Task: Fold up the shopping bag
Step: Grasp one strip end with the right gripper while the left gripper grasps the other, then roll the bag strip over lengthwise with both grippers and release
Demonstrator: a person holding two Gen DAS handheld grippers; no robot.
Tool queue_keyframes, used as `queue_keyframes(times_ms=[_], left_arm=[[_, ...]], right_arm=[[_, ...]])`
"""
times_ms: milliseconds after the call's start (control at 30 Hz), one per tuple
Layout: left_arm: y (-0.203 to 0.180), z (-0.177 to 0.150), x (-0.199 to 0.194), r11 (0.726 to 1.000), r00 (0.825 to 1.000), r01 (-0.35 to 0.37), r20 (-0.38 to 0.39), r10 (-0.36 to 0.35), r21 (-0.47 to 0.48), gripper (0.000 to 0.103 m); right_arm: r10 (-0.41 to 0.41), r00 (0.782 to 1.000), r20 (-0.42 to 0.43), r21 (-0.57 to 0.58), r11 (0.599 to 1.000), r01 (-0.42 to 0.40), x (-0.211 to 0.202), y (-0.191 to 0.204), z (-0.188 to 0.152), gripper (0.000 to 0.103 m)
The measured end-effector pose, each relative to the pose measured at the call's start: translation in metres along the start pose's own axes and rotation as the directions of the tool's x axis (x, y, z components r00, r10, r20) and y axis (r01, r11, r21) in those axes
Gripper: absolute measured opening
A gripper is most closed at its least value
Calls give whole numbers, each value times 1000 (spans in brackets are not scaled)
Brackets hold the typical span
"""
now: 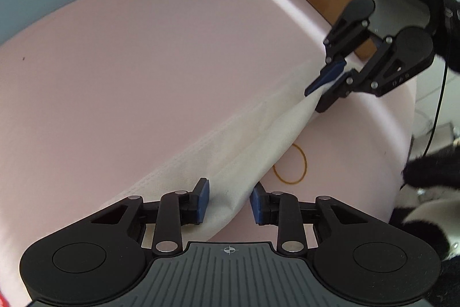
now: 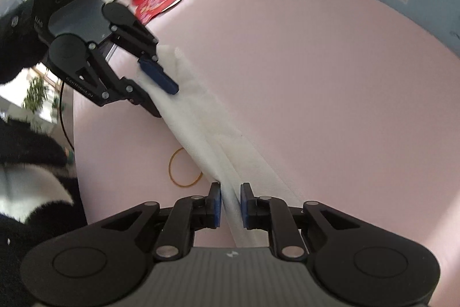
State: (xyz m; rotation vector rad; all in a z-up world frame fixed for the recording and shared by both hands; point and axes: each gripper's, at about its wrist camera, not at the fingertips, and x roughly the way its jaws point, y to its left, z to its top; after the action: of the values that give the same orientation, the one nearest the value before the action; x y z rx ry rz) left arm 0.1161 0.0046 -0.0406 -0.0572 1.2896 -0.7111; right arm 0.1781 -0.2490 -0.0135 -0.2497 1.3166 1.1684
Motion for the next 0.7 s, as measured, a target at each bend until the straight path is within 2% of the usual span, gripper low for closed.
queue_keyframes(times_ms=[33,167,300,433,533,700], left_arm=[[13,0,0,998,1000,31,2,-31,-58,30],[36,-12,-3,975,993,112,44,-105,-194,30],[41,-26,-8,954,991,123,82,-104,-272,31],[50,-28,-11,942,992,98,104,-68,-322,31],[50,-33,-20,938,993,52,114,-13,-343,33],[46,-42,-29,915,987,-16,141,79,-404,34]], right_arm=[[20,1000,11,66,998,-21,-3,-12,-1,20],[16,1000,20,194,981,-19,-11,-38,-15,30],[10,999,49,290,957,-24,-22,-50,-41,31],[-71,996,59,367,929,45,-24,-61,-52,32],[-157,987,42,444,888,122,-23,-56,-56,35],[-315,949,-5,436,853,286,-16,-33,-59,35]])
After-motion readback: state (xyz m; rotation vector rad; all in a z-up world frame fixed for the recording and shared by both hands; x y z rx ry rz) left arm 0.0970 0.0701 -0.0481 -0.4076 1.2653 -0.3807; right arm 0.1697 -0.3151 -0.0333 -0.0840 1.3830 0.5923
